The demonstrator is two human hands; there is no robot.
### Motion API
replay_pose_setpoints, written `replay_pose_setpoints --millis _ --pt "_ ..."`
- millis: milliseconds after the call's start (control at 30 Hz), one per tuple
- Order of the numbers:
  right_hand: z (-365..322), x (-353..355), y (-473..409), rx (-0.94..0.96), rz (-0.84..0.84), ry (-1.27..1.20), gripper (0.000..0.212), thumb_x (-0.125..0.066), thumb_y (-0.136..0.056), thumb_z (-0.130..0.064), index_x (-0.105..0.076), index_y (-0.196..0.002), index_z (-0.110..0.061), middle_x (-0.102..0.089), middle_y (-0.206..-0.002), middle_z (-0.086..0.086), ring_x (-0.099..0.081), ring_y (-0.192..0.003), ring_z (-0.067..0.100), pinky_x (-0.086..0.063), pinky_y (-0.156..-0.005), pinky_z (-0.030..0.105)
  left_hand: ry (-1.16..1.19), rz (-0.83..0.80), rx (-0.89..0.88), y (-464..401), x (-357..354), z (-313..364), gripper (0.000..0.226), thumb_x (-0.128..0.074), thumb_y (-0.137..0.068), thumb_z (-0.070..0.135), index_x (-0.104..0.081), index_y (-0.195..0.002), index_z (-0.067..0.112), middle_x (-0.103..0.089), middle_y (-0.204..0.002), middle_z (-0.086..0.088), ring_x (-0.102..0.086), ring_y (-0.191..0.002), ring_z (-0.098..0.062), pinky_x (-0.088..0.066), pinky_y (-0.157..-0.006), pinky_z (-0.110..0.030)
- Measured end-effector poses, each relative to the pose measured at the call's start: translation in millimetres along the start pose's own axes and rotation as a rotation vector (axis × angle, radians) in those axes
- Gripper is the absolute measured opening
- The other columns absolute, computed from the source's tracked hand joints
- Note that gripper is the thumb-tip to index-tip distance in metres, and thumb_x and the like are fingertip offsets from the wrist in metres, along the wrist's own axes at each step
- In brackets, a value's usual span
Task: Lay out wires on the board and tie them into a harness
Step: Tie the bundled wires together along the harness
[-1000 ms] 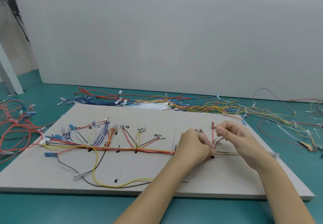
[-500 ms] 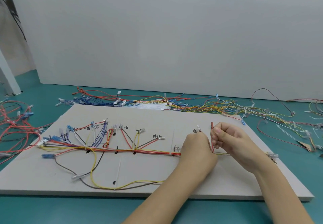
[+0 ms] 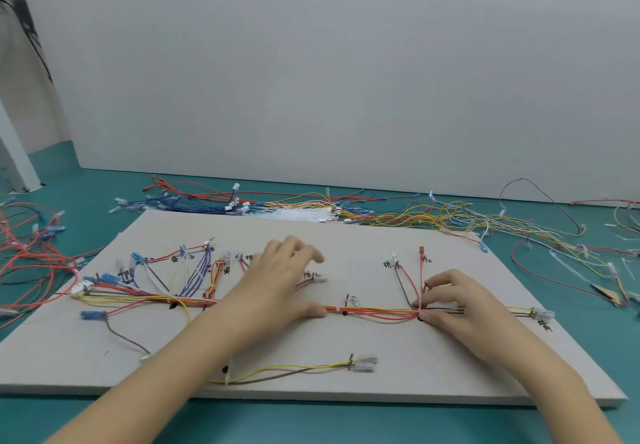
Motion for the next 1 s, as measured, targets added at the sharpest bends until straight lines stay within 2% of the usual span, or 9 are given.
replay_pose_setpoints --millis 100,167,267,367,433,600,767,900,1000 --pt "0 0 2 0.045 0.046 0.001 0.021 -0.072 -0.086 -0.019 -0.067 -0.082 -0.039 -0.053 -0.111 -0.014 -0.049 -0.110 0.013 -0.037 -0.093 0.027 0.111 -0.001 -0.036 1 -4 -6 0.022 -0.065 -0.080 0.057 -0.062 -0.092 0.039 -0.052 -0.097 0.020 -0.044 -0.100 -0.004 -0.032 -0.089 -0.031" --pt "-1 -3 3 0.075 0.050 0.030 0.025 -0.069 -0.088 -0.019 -0.059 -0.081 -0.041 -0.048 -0.111 -0.018 -0.043 -0.109 0.012 -0.030 -0.091 0.020 0.089 0.026 -0.082 3 -8 -1 0.016 -0.063 -0.086 0.051 -0.062 -0.083 0.035 -0.055 -0.087 0.020 -0.044 -0.092 -0.002 -0.029 -0.085 -0.029" --pt "-1 -5 4 0.088 0.057 0.020 0.024 -0.066 -0.090 -0.017 -0.057 -0.083 -0.037 -0.045 -0.113 -0.018 -0.038 -0.109 0.011 -0.025 -0.089 0.009 -0.027 0.046 -0.111 4 -15 6 0.013 -0.052 -0.094 0.045 -0.054 -0.088 0.034 -0.054 -0.093 0.018 -0.043 -0.095 -0.007 -0.026 -0.084 -0.028" --pt "-2 -2 4 0.102 0.081 -0.016 0.018 -0.064 -0.091 -0.016 -0.061 -0.084 -0.031 -0.045 -0.115 -0.018 -0.041 -0.111 0.002 -0.030 -0.089 0.017 -0.055 0.048 -0.111 6 -19 7 0.012 -0.044 -0.100 0.039 -0.042 -0.091 0.031 -0.047 -0.093 0.013 -0.041 -0.091 -0.014 -0.031 -0.084 -0.030" --pt "-5 -2 4 0.117 0.079 -0.026 0.015 -0.065 -0.090 -0.015 -0.063 -0.084 -0.029 -0.050 -0.110 -0.019 -0.048 -0.106 -0.002 -0.035 -0.082 0.015 0.017 0.049 -0.109 8 -20 7 0.013 -0.044 -0.100 0.033 -0.039 -0.089 0.029 -0.047 -0.090 0.012 -0.041 -0.087 -0.015 -0.034 -0.083 -0.032" --pt "-6 1 1 0.106 0.068 -0.051 0.024 -0.073 -0.084 -0.010 -0.063 -0.078 -0.030 -0.062 -0.087 -0.012 -0.054 -0.077 0.009 -0.038 -0.068 0.013 0.069 0.063 -0.089 9 -23 6 0.013 -0.042 -0.101 0.032 -0.039 -0.090 0.027 -0.055 -0.092 0.005 -0.045 -0.087 -0.019 -0.036 -0.081 -0.034" --pt "-16 16 2 0.202 0.260 -0.167 0.027 -0.069 -0.083 0.004 -0.064 -0.079 -0.023 -0.063 -0.080 -0.008 -0.051 -0.072 0.006 -0.036 -0.064 0.013 0.071 0.124 -0.116 11 -18 8 0.014 -0.042 -0.101 0.032 -0.039 -0.089 0.027 -0.053 -0.089 0.009 -0.042 -0.082 -0.016 -0.032 -0.078 -0.032" --pt "-18 23 -10 0.174 0.239 -0.229 0.023 -0.069 -0.083 0.005 -0.068 -0.080 -0.018 -0.062 -0.079 0.003 -0.050 -0.072 0.010 -0.037 -0.065 0.017 0.061 0.146 -0.101 12 -19 9 0.014 -0.040 -0.101 0.034 -0.036 -0.089 0.030 -0.049 -0.088 0.012 -0.038 -0.081 -0.012 -0.031 -0.080 -0.031" --pt "-15 26 -15 0.115 0.201 -0.291 0.022 -0.072 -0.080 0.005 -0.073 -0.079 -0.016 -0.064 -0.078 -0.001 -0.046 -0.064 0.008 -0.036 -0.062 0.015 0.052 0.150 -0.092 10 -17 9 0.014 -0.041 -0.100 0.038 -0.038 -0.089 0.031 -0.048 -0.087 0.015 -0.042 -0.083 -0.012 -0.032 -0.080 -0.031"
Point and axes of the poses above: each hand's wrist, its own y-axis away from the middle knuckle, its own x-axis out of the back of the hand, z = x × y, the point moved 7 cm from there along -y, towards the middle knuckle
